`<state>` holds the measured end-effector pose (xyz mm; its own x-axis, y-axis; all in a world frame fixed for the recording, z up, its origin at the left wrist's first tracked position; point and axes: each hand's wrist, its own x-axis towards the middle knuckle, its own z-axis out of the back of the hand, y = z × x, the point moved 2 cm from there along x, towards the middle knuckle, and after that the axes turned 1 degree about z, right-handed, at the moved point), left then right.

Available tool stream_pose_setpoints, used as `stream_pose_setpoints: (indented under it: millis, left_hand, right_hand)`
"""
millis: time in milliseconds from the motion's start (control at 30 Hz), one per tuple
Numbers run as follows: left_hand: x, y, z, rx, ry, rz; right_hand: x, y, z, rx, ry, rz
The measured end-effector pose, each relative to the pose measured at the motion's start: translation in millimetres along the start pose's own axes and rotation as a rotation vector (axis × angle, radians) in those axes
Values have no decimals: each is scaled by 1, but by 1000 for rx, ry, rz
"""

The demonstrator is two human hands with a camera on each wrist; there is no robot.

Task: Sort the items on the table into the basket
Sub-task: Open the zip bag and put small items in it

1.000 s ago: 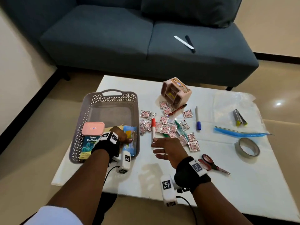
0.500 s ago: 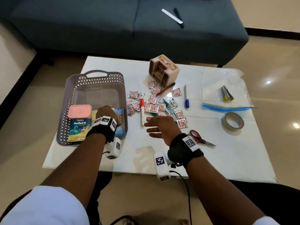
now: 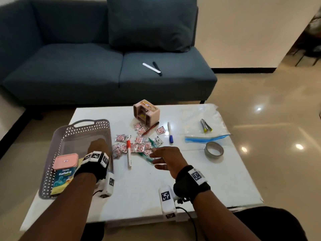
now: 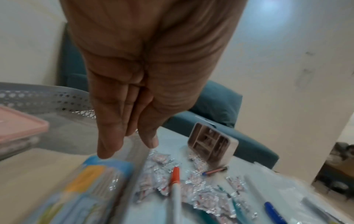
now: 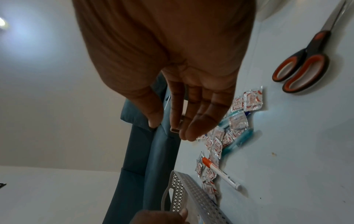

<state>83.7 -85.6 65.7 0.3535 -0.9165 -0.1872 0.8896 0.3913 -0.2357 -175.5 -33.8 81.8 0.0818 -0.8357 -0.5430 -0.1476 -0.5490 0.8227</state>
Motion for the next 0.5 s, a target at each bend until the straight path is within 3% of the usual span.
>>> stream_pose_setpoints:
  millis: [167, 300, 500]
  left_hand:
    - [-38, -58, 5, -15, 78, -137]
    - [-88, -99, -44, 38, 256, -301]
    - [-149, -128, -114, 265, 483, -304]
  right_hand:
    - [-10, -5, 29, 28, -10, 25]
    - [-4, -24, 60, -44, -123, -60]
    - [19, -67, 147, -533, -339, -214]
